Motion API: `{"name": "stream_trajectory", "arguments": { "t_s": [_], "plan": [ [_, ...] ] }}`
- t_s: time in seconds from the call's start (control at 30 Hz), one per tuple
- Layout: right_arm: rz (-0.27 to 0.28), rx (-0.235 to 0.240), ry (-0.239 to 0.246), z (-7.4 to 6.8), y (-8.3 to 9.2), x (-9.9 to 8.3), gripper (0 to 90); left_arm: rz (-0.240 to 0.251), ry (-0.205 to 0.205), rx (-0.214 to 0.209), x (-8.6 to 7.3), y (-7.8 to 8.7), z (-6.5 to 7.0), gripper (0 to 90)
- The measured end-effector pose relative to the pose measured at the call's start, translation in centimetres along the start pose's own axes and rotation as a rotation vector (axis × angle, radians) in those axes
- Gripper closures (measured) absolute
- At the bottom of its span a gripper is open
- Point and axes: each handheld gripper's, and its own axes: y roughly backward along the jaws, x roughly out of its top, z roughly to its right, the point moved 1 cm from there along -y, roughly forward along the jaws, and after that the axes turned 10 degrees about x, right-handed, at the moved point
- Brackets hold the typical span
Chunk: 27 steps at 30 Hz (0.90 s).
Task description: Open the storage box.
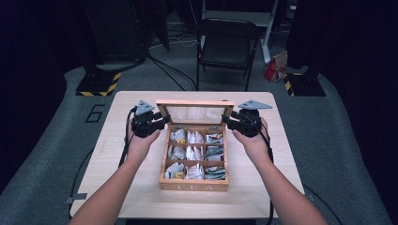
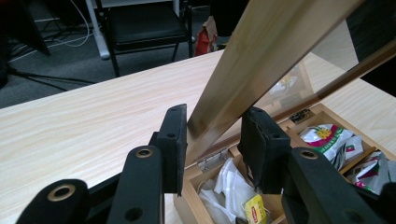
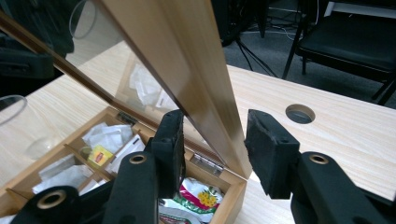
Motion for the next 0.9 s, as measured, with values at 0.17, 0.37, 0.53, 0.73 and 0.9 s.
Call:
{"name": "stream_trajectory", "arguments": {
  "t_s": [0.17,0.37,0.53,0.73,0.9],
  "plan": [
    [-0.006,0.007,0.009,0.5,-0.7,-0.5,55.6,0.0,0.003,0.002,0.3,-0.3,-0.2,62.3],
    [-0.032,-0.001,-0.002,1.2,-1.8,-1.2,55.6,0.002,0.017,0.004,0.5,-0.7,-0.3,62.6],
    [-0.046,-0.009,-0.009,1.4,-2.7,-1.6,56.8,0.005,0.022,0.003,0.7,-0.9,-0.4,62.8],
    [-0.066,-0.021,-0.008,2.1,-3.5,-2.1,57.5,0.01,0.029,-0.002,0.7,-1.1,-0.6,62.7],
    [-0.058,-0.026,0.001,2.2,-4.1,-2.1,58.9,0.006,0.032,-0.01,0.8,-1.2,-0.7,62.7]
  ]
}}
